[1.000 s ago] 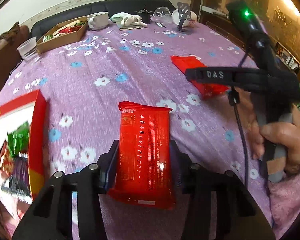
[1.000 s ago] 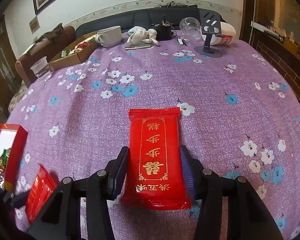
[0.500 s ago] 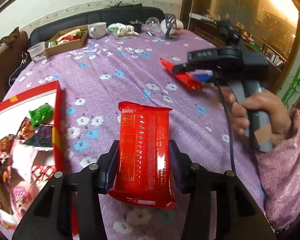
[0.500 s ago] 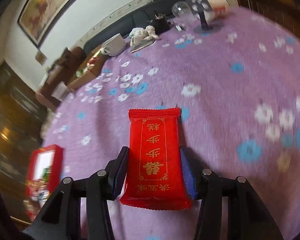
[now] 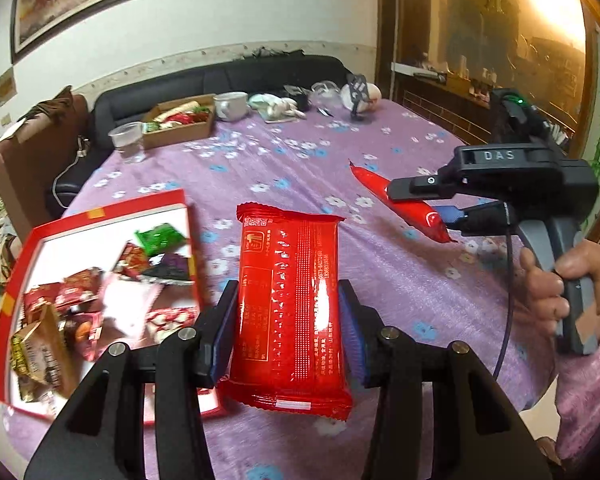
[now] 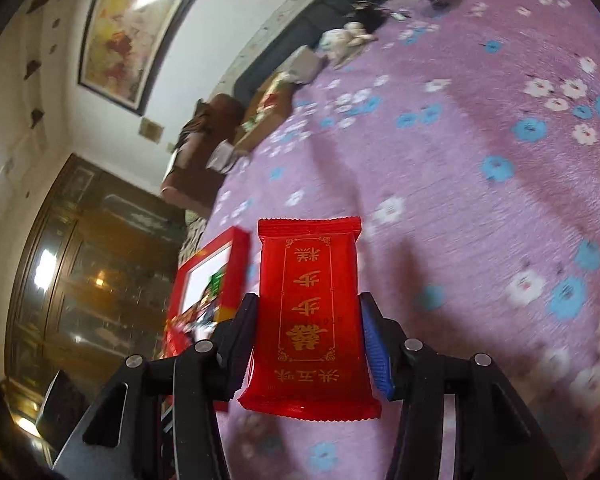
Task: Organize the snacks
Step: 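Carry both red packets to the tray and release them with both grippers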
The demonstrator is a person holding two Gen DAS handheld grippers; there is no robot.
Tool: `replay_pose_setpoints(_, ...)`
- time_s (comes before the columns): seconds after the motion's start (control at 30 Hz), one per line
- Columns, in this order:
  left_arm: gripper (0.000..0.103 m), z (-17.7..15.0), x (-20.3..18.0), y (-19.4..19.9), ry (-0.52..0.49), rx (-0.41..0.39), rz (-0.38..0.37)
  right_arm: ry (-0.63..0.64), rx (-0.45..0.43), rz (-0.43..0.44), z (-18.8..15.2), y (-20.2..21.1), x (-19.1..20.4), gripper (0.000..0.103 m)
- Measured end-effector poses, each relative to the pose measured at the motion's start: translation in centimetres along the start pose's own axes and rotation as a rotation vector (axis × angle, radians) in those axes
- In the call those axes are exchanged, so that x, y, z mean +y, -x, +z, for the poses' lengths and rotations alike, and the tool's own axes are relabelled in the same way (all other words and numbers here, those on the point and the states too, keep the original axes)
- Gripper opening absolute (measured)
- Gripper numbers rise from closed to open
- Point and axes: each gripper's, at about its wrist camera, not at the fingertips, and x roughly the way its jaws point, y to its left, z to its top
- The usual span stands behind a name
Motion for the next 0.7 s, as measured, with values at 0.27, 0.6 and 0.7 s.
replay_pose_setpoints(0.27,0.045,-1.1,3.0,1.6,0.049,-0.032,0.035,0.081,0.036,0.008,-1.6,-1.7,4.5,0.05)
replay_pose_setpoints(0.6,0.045,-2.6,5.7,2.2,0.1,-0.035,0.045,0.106,0.092,-0.001,-3.2,-4.6,6.8,0.05)
replay_pose_setpoints(0.7,0.045,-2.9,6.4,2.4,0.111,-0.037,0.049,0.112,0.102,-0.002,-3.5,-5.2,7.3,0.05)
